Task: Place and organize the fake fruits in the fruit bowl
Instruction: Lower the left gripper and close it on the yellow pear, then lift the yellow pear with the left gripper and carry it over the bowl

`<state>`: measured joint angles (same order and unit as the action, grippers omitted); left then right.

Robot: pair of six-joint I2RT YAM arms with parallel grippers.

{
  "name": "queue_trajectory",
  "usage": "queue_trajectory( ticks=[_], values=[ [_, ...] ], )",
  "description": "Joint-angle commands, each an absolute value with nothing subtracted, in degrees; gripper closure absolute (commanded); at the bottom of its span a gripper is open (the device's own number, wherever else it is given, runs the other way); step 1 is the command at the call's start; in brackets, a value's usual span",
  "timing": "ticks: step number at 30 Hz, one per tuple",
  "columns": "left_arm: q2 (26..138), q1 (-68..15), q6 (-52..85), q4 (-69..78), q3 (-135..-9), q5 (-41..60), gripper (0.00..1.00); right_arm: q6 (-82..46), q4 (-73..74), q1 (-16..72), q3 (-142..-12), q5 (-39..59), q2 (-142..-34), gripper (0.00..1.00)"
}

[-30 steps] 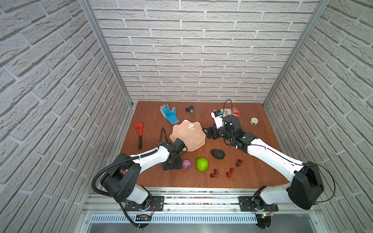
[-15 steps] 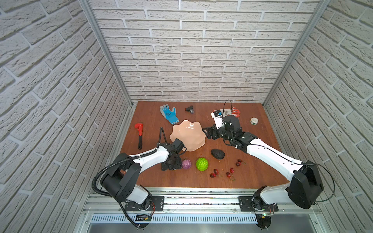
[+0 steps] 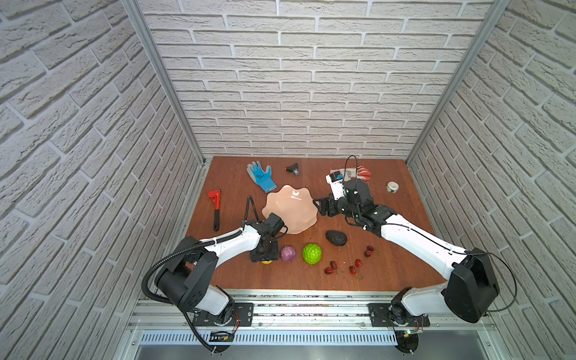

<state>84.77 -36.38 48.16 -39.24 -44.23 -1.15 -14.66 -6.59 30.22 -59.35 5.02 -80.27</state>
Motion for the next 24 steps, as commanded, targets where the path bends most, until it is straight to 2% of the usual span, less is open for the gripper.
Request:
queue_trajectory(
  ticks=[1,11,24],
  values=[
    [84.6,-36.0,48.2,-39.9,-44.5,-1.0,0.45,-15.2,-4.0,30.6,-58.8,5.2,-80.6,0.18],
    [83.7,-35.9,48.0,-41.6,-45.4,0.5,0.54,-15.5,-3.3,30.6,-58.1,5.2,-80.2,0.19],
    [78.6,-33.6,45.3,-54.5,-54.2,3.8,0.57,-14.8,-1.8,30.6,-58.6,5.2,-79.0,0.20]
  ],
)
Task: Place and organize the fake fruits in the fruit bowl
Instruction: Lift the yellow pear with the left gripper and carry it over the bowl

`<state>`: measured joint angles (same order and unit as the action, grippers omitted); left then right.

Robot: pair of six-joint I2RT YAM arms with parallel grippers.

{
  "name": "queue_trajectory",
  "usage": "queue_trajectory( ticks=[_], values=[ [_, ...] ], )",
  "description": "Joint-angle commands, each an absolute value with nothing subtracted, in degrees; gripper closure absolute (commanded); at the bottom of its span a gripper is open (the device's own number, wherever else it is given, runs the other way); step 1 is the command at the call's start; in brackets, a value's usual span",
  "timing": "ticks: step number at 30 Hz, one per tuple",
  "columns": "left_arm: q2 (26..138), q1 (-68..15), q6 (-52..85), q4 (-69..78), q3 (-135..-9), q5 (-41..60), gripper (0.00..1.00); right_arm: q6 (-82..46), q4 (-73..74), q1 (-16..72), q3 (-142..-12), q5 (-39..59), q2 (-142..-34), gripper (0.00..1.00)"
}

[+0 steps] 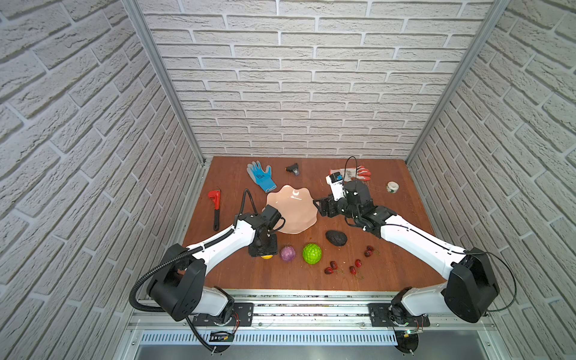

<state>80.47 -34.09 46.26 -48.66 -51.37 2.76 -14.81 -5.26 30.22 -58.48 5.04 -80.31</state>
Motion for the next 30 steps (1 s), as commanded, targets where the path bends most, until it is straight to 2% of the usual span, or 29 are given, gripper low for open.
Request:
queue_trajectory(
  ticks=[1,7,21,30],
  values=[
    [78.1,-33.5,45.0,-55.5,-55.3,4.4,0.57,-14.8,-1.5,30.6,-58.6,5.1,-78.9,0.20],
    [80.2,-30.3,37.7,-64.1,-68.7,8.1,0.57,-16.0,0.7,30.6,-57.3,4.7,-77.9,0.20],
    [111.2,-28.7,30.4,-62.2,-101.1,5.2,0.58,-15.6,-2.5,30.5,-56.4,4.4,-75.5,0.20],
    [124.4,-28.3,28.4,-61.9,-112.7,3.0,0.60,-14.5,-6.2,30.5,-56.0,5.3,-74.6,0.20]
  ],
)
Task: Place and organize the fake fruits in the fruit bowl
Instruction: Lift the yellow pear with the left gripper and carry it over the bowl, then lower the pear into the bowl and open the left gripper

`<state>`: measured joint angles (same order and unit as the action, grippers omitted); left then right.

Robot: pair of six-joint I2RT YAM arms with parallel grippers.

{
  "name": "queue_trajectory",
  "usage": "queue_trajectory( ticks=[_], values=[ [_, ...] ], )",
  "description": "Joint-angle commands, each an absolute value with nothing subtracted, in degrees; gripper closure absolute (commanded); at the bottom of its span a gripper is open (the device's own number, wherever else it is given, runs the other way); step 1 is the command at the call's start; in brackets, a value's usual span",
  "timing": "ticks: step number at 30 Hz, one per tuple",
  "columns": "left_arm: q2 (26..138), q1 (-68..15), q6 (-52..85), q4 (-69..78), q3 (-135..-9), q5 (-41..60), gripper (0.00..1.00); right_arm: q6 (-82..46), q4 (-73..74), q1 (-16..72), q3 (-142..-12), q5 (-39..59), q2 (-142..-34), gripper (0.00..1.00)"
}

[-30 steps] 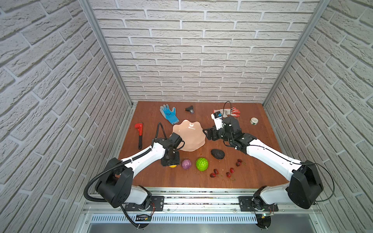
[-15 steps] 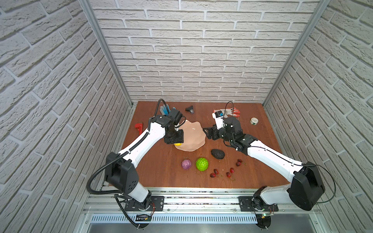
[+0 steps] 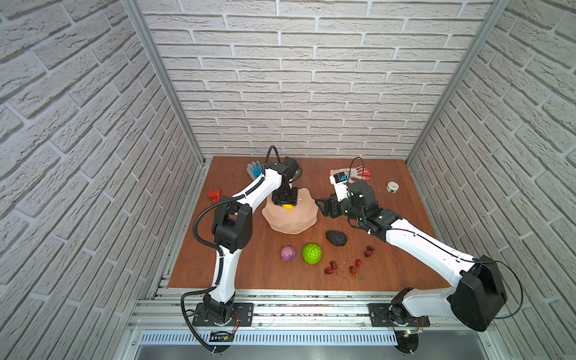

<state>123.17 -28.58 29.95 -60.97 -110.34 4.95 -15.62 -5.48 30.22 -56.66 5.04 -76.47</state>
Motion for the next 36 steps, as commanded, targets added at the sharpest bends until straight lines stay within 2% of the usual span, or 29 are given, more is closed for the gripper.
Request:
queue_trajectory(
  ticks=[1,28,34,36],
  values=[
    [125.4,-28.3,28.2,-61.7,-113.3,2.7,0.60,-14.3,-6.5,30.5,-56.1,5.4,-74.8,0.20],
    [133.0,-26.7,29.1,-55.6,-114.0,1.3,0.58,-15.1,-5.0,30.5,-53.1,6.1,-76.0,0.20],
    [133.3,-26.8,29.5,-55.2,-113.8,1.0,0.54,-15.1,-4.3,30.5,-52.3,6.3,-75.8,0.19],
    [133.3,-27.0,29.6,-55.1,-113.7,1.0,0.48,-14.8,-4.5,30.5,-52.2,6.4,-75.8,0.19]
  ],
)
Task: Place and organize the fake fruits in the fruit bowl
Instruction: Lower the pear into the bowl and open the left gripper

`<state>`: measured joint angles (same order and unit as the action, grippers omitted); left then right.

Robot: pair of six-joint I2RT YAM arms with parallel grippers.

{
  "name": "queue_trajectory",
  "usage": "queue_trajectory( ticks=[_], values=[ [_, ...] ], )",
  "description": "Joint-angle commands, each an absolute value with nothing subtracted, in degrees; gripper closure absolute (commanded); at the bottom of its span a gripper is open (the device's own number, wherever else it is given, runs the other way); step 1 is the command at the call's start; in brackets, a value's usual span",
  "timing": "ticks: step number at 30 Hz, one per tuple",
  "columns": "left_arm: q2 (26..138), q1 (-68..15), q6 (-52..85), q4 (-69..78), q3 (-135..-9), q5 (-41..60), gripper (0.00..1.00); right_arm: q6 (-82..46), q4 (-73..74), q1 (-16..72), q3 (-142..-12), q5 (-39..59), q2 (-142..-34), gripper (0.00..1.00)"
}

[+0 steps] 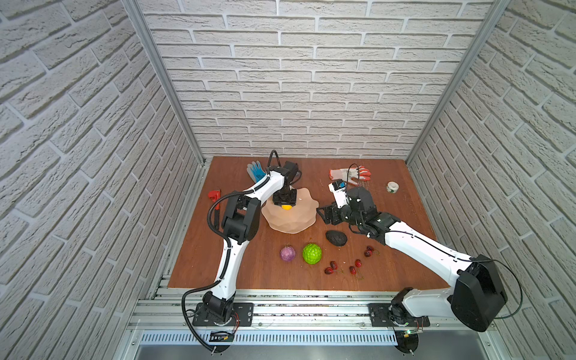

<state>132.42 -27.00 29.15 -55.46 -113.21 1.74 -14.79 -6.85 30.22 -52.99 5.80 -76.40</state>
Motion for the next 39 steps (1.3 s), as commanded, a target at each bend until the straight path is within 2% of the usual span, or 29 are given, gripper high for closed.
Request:
queue_trajectory(
  ticks=[1,4,9,19,34,39],
  values=[
    [133.3,-27.2,29.7,-55.1,-113.7,0.9,0.45,-14.6,-4.5,30.5,-52.2,6.3,-75.8,0.19],
    [133.0,-27.7,29.7,-55.1,-113.5,0.4,0.37,-14.4,-4.3,30.5,-52.1,6.4,-75.9,0.19],
    [132.8,-28.1,29.9,-55.2,-113.1,0.1,0.35,-14.5,-4.0,30.5,-51.8,6.4,-76.0,0.19],
    [129.9,-28.2,30.1,-55.5,-112.5,-0.5,0.22,-14.3,-3.3,30.5,-51.3,6.5,-76.4,0.19],
    [123.7,-28.8,30.4,-59.4,-114.0,-4.0,0.19,-11.3,-6.5,30.5,-54.4,6.9,-76.4,0.18],
    [118.9,-28.3,29.0,-61.7,-113.2,-5.5,0.20,-8.1,-14.4,30.5,-59.5,5.3,-76.8,0.18]
  ],
)
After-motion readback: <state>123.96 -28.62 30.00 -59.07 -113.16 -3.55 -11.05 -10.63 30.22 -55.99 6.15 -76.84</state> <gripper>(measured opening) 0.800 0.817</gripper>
